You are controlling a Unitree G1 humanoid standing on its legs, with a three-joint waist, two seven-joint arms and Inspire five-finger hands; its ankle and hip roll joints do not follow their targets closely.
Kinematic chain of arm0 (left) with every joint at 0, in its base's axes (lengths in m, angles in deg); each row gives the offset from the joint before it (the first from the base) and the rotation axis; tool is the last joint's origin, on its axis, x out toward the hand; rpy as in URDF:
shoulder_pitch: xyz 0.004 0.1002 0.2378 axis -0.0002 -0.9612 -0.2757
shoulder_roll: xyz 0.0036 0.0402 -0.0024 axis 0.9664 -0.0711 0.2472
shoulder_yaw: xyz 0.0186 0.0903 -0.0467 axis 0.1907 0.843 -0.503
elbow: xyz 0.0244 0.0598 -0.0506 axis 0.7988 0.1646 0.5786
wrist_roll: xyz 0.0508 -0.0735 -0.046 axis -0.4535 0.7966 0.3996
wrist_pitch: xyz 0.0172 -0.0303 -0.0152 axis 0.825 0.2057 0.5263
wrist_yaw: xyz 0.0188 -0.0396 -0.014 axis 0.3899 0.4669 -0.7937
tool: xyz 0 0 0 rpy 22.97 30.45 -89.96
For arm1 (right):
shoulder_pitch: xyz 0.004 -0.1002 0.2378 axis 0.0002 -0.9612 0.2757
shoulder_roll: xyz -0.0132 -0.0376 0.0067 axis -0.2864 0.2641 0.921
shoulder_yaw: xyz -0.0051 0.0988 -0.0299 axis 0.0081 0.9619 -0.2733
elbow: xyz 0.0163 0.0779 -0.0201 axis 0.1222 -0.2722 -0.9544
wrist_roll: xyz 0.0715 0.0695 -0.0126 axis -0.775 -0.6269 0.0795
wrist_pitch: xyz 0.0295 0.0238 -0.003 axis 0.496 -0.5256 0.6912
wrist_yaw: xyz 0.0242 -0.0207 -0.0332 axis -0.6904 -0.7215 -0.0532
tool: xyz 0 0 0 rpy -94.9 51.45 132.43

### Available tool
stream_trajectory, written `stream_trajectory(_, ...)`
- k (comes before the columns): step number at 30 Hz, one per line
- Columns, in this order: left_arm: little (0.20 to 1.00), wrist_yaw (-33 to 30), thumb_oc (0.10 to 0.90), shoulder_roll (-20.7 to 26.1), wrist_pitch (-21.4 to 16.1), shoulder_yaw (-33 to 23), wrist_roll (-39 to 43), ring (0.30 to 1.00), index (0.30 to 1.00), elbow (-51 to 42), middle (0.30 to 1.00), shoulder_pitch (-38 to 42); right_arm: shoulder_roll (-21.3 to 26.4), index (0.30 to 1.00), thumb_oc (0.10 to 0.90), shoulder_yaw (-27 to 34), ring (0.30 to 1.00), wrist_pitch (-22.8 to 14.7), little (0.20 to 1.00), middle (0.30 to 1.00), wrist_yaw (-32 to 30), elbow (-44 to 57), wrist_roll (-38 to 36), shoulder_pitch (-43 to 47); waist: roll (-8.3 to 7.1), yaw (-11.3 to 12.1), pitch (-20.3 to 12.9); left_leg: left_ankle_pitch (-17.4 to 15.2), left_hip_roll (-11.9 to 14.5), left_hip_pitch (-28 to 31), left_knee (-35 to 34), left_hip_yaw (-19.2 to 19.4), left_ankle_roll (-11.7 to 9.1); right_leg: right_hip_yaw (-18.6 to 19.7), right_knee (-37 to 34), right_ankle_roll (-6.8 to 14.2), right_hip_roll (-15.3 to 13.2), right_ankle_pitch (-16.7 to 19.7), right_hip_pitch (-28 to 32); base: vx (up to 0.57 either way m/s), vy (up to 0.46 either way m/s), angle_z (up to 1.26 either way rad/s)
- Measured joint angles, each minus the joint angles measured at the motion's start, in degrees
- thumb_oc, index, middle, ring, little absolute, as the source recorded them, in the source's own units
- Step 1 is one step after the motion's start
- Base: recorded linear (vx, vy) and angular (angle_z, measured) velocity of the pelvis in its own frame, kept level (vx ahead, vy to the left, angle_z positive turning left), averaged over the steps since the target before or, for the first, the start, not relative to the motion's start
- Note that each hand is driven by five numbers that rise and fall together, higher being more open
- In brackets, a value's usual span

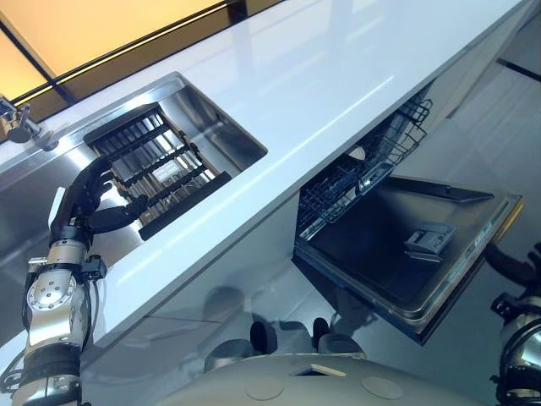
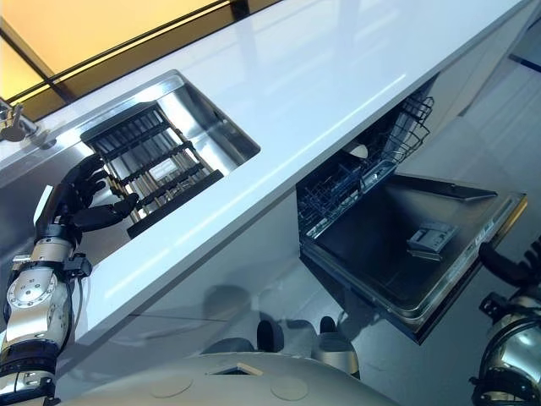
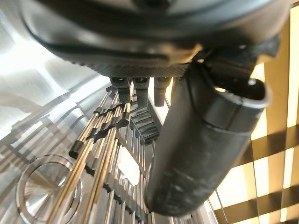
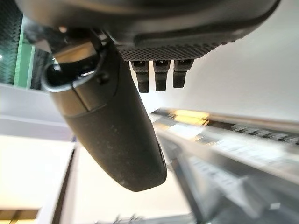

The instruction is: Pick up plates and place into dishwasher.

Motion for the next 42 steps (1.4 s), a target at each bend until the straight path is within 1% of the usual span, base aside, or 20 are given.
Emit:
stream_trajectory(2,0.9,-2.3,0.8,0.1,0.0,0.8,0.0,0.9,0.9,0.3,0.9,0.5,0.0,0.9,0.8,-0.6,0.9,-0.2,0.9,0.9,-3.1,-1.8,1.5,0.5,0.25,0.1,-0.2,0.0,0.1,-0.3,0.0,0.4,0.0,0.0,0.0,0.0,0.0,0.1,-0.4,-0.05,-0.068,-0.08)
stream_trajectory(5,0.9,-7.3,0.8,0.4,-0.3,2.9,0.2,0.9,0.9,1.6,0.9,1.1,0.4,0.9,0.8,-0.5,0.9,-1.0,0.9,0.9,-8.2,-5.0,1.4,2.8,1.23,0.0,-0.3,0.1,0.1,-1.7,0.3,0.5,0.0,0.0,0.0,0.0,0.0,0.2,-1.8,-0.1,-0.059,-0.01)
stream_trajectory(7,0.9,-10.0,0.8,0.5,-1.0,4.4,1.2,0.9,0.9,2.0,0.9,1.4,0.7,0.9,0.8,-0.5,0.9,-1.3,0.9,0.9,-8.5,-6.8,-1.3,4.6,1.99,0.0,0.2,0.4,0.0,-2.9,0.3,0.4,0.0,-0.1,0.0,-0.1,0.0,0.5,-3.0,-0.13,-0.053,0.02)
stream_trajectory(9,0.9,-11.9,0.8,0.5,-1.6,4.7,2.1,0.9,0.9,1.9,0.9,2.4,0.9,0.9,0.8,-0.1,0.9,-1.4,0.9,0.9,-7.2,-8.7,-6.8,6.9,2.96,0.1,2.3,0.4,-0.1,-4.2,1.3,0.3,0.0,-0.2,0.8,-0.2,-0.1,0.5,-4.1,-0.19,-0.053,0.06)
stream_trajectory(12,0.9,-14.3,0.8,0.6,-2.5,4.8,4.4,0.9,0.9,1.9,0.9,6.4,1.1,0.9,0.8,-0.1,0.9,-2.0,0.9,0.9,-0.1,-9.3,-20.4,11.2,5.5,0.3,6.9,-0.6,-0.2,-10.5,6.8,-0.3,0.2,-0.6,5.6,-0.6,-0.3,-0.1,-9.7,-0.18,-0.067,0.12)
stream_trajectory(14,0.9,-14.9,0.8,0.7,-2.5,4.8,5.4,0.9,0.9,2.0,0.9,9.3,1.0,0.9,0.8,-0.1,0.9,-2.0,0.9,0.9,3.6,-10.8,-27.0,13.8,6.33,0.4,9.4,-0.9,-0.4,-13.3,9.5,-0.5,0.3,-1.2,8.2,-0.8,-0.4,-0.7,-12.1,-0.11,-0.056,0.18)
stream_trajectory(15,0.9,-15.2,0.8,0.9,-2.6,4.9,6.1,0.9,0.9,1.9,0.9,10.9,0.5,0.9,0.8,0.7,0.9,-3.8,0.9,0.9,4.0,-11.7,-30.9,15.3,6.58,0.6,10.4,-1.2,-0.4,-14.5,10.9,-0.6,0.2,-1.4,10.4,-0.9,-0.5,-1.5,-13.6,-0.12,-0.054,0.13)
stream_trajectory(16,0.9,-15.5,0.8,1.6,-2.6,5.1,6.3,0.9,0.9,2.0,0.9,12.0,0.8,0.9,0.8,1.7,0.9,-3.8,0.9,0.9,5.6,-12.9,-35.3,16.1,6.38,0.8,11.3,-1.8,-0.4,-15.4,12.3,-0.5,0.1,-1.4,13.1,-1.0,-0.7,-2.7,-15.2,-0.12,-0.037,0.08)
stream_trajectory(18,0.9,-16.2,0.8,4.2,-2.6,6.6,7.2,0.9,0.9,2.2,0.9,14.2,1.1,0.9,0.8,1.9,0.9,-3.6,0.9,0.9,9.2,-14.5,-40.7,17.2,5.64,0.8,12.5,-3.3,-0.7,-18.2,16.0,-0.5,-0.2,-1.2,20.5,-1.2,-1.4,-6.3,-19.7,-0.15,-0.04,0.04)
stream_trajectory(19,0.9,-16.3,0.8,5.7,-2.7,7.1,7.6,0.9,0.9,2.1,0.9,15.1,1.2,0.9,0.8,2.0,0.9,-3.8,0.9,0.9,10.2,-14.6,-43.2,17.6,5.28,0.9,12.7,-4.6,-0.9,-20.9,19.2,-0.5,-0.2,-1.2,24.7,-1.3,-1.9,-7.9,-22.8,-0.13,-0.044,0.03)
stream_trajectory(22,0.9,-16.5,0.8,9.1,-2.9,7.2,8.4,0.9,0.9,2.4,0.9,17.5,2.0,0.9,0.8,2.0,0.9,-3.5,0.9,0.9,11.5,-15.8,-47.3,18.9,5.28,1.3,14.4,-7.2,-0.7,-26.6,26.7,-0.5,-0.7,-0.9,32.6,-2.3,-2.1,-10.7,-28.7,-0.07,-0.032,0.0)
stream_trajectory(23,0.9,-16.5,0.8,9.5,-2.9,7.2,8.4,0.9,0.9,2.4,0.9,17.9,2.1,0.9,0.8,2.0,0.9,-3.3,0.9,0.9,11.7,-15.9,-48.0,19.1,5.26,1.5,14.7,-7.5,-0.7,-27.3,27.7,-0.6,-0.9,-0.8,33.7,-2.5,-2.1,-11.2,-29.5,-0.06,-0.022,0.0)
stream_trajectory(24,0.9,-16.5,0.8,10.7,-2.9,7.3,8.4,0.9,0.9,2.4,0.9,18.8,2.1,0.9,0.8,2.0,0.9,-3.2,0.9,0.9,12.3,-16.4,-49.0,19.5,5.39,1.8,15.1,-8.5,-0.7,-29.5,30.7,-0.8,-1.1,-0.7,36.7,-2.8,-2.2,-12.2,-31.6,-0.03,-0.007,0.02)
stream_trajectory(27,0.9,-16.6,0.8,12.2,-4.5,7.3,8.4,0.9,0.9,3.2,0.9,20.3,1.9,0.9,0.8,1.6,0.9,-2.2,0.9,0.9,14.2,-17.6,-51.7,20.1,5.57,2.0,15.3,-10.2,-1.1,-33.0,35.6,-1.3,-1.5,-0.4,42.5,-3.1,-2.7,-14.6,-35.4,-0.02,-0.003,0.07)
stream_trajectory(30,0.9,-16.8,0.8,12.6,-5.1,7.3,8.4,0.9,0.9,3.0,0.9,21.3,2.1,0.9,0.8,1.6,0.9,-1.2,0.9,0.9,15.6,-17.6,-53.6,20.5,5.61,2.3,15.3,-11.2,-1.6,-34.5,38.2,-2.1,-1.7,-0.3,45.0,-3.4,-2.9,-15.8,-36.8,-0.02,-0.006,0.04)
stream_trajectory(33,0.9,-16.9,0.8,13.3,-5.1,7.3,8.4,0.9,0.9,2.1,0.9,21.5,2.7,0.9,0.8,1.5,0.9,1.4,0.9,0.9,20.0,-17.8,-56.2,20.0,5.61,2.2,15.3,-11.6,-1.6,-35.8,40.0,-2.4,-1.5,-0.3,46.6,-3.3,-2.9,-16.0,-37.8,0.0,0.0,0.0)
stream_trajectory(34,0.9,-16.9,0.8,13.4,-5.1,7.3,8.4,0.9,0.9,2.0,0.9,21.5,2.8,0.9,0.8,1.4,0.9,2.4,0.9,0.9,21.6,-17.8,-56.6,19.5,5.56,2.2,15.3,-11.9,-1.6,-35.8,40.4,-2.5,-1.6,-0.3,46.8,-3.6,-2.9,-16.3,-37.9,0.0,0.0,0.0)
stream_trajectory(35,0.9,-16.9,0.8,13.5,-5.1,7.3,8.4,0.9,0.9,2.0,0.9,21.5,2.8,0.9,0.8,1.3,0.9,2.8,0.9,0.9,22.2,-17.8,-56.7,19.4,5.56,2.2,15.3,-11.9,-1.7,-35.8,40.5,-2.5,-1.7,-0.3,46.9,-3.6,-2.9,-16.3,-37.9,0.0,0.0,0.0)
stream_trajectory(42,0.9,-16.6,0.8,13.7,-5.1,6.9,8.4,0.9,0.9,1.8,0.9,21.3,2.9,0.9,0.8,-0.3,0.9,2.9,0.9,0.9,24.3,-17.7,-56.8,18.7,5.51,2.1,15.4,-12.0,-1.7,-36.2,41.3,-2.7,-1.5,-0.3,47.5,-3.6,-2.9,-16.4,-38.1,0.0,0.0,0.0)
